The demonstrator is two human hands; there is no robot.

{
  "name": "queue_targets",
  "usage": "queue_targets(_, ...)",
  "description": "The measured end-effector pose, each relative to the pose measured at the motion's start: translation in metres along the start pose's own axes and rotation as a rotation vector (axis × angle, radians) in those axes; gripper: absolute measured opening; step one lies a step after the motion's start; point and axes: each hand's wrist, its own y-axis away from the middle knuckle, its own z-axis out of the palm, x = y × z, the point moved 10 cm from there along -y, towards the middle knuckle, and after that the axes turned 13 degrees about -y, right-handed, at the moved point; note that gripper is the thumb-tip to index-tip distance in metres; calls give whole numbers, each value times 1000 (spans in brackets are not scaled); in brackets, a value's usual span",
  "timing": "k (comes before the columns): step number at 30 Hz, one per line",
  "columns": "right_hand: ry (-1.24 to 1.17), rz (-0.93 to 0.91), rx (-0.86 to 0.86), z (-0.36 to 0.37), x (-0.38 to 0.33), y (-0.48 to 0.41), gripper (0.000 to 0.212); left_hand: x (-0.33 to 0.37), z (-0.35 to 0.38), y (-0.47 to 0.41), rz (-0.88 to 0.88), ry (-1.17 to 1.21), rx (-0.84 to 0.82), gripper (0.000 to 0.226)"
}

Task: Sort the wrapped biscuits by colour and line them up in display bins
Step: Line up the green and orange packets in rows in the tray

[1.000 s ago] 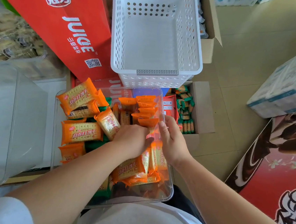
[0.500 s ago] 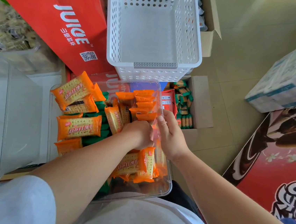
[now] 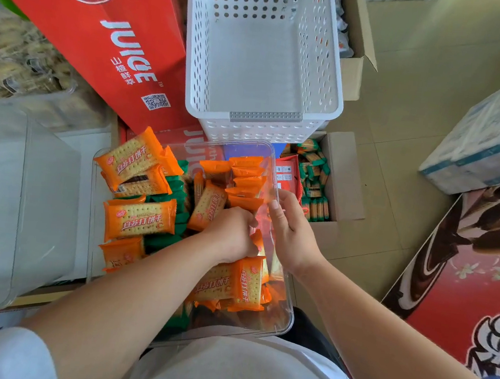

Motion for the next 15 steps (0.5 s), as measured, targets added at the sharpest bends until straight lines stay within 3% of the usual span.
queue_targets(5,5,-10,-12,0,-3,1,58,2,-2,6,40,-7,3,11)
queue_targets(9,0,-6,-17,1,-4,1,66,-6,-17,11,13,47,113,27)
queue_targets(15,-3,-16,-20,2,-5,2,69,-4,-56,22,66,152,294,27)
